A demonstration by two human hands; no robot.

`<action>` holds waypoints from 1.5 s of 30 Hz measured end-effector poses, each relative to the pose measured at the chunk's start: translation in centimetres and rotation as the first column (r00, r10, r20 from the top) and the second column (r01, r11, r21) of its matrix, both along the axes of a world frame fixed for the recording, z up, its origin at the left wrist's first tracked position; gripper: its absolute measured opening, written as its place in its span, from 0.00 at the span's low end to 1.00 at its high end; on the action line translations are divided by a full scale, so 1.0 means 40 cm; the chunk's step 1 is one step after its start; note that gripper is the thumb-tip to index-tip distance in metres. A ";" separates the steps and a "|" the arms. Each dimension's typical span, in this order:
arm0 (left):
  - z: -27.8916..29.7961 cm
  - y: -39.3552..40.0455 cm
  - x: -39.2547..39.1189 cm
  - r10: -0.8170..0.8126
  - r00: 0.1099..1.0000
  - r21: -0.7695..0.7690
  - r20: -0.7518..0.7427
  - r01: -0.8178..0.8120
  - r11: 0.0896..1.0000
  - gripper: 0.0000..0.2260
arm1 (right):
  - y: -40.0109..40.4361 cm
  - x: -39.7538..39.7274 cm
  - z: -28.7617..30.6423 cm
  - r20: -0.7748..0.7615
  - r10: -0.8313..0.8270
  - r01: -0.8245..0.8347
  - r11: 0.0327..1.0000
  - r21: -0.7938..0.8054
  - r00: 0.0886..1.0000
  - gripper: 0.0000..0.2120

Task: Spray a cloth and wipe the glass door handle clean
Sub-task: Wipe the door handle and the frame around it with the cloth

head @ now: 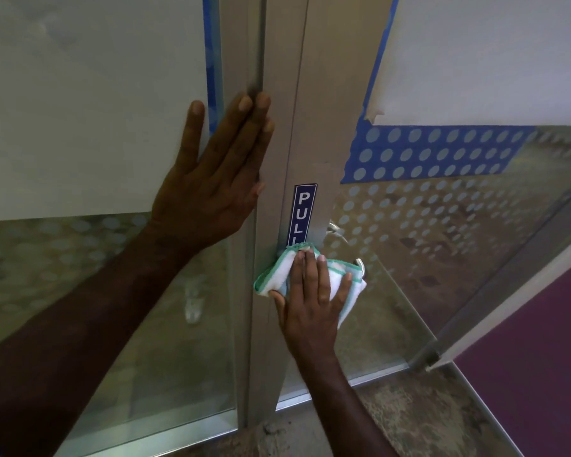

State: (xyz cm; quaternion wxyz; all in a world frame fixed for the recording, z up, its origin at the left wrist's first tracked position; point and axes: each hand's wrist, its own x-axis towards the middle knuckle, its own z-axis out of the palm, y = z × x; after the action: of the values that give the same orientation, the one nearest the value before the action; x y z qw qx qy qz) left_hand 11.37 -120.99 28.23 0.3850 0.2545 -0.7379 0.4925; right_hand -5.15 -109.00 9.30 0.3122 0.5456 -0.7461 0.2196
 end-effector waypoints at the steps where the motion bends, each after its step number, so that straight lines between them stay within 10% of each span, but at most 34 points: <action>1: 0.000 0.001 0.000 0.002 1.000 0.000 0.000 -0.002 1.000 0.29 | 0.008 -0.023 -0.001 -0.035 0.017 -0.018 1.000 -0.008 0.999 0.33; 15: -0.007 -0.002 -0.005 0.011 1.000 -0.016 -0.004 -0.011 1.000 0.30 | -0.006 0.013 0.029 0.020 -0.142 0.143 0.990 -0.009 0.990 0.31; 28: 0.006 0.011 -0.002 0.039 0.999 -0.022 -0.005 -0.039 0.999 0.28 | 0.009 -0.022 0.066 0.243 0.229 -0.168 0.954 -0.247 0.943 0.14; 34: 0.000 0.004 -0.001 0.044 0.999 -0.029 -0.006 -0.045 0.999 0.29 | 0.049 -0.165 0.022 -0.069 0.535 -0.538 0.822 -0.188 0.842 0.16; 40: -0.005 -0.001 -0.003 0.032 0.999 -0.026 -0.015 -0.032 0.999 0.29 | 0.037 -0.149 0.017 0.181 0.401 -0.353 0.902 -0.249 0.898 0.14; 45: -0.007 -0.008 -0.002 0.025 1.000 -0.037 -0.014 -0.025 0.999 0.30 | 0.034 -0.139 0.002 0.005 0.449 -0.438 0.875 -0.207 0.893 0.19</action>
State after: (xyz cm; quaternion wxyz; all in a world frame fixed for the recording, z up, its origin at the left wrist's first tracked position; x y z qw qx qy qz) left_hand 11.29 -121.31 27.97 0.3883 0.2596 -0.7227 0.5094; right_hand -10.69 -107.66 9.38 0.2868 0.6618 -0.5832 0.3737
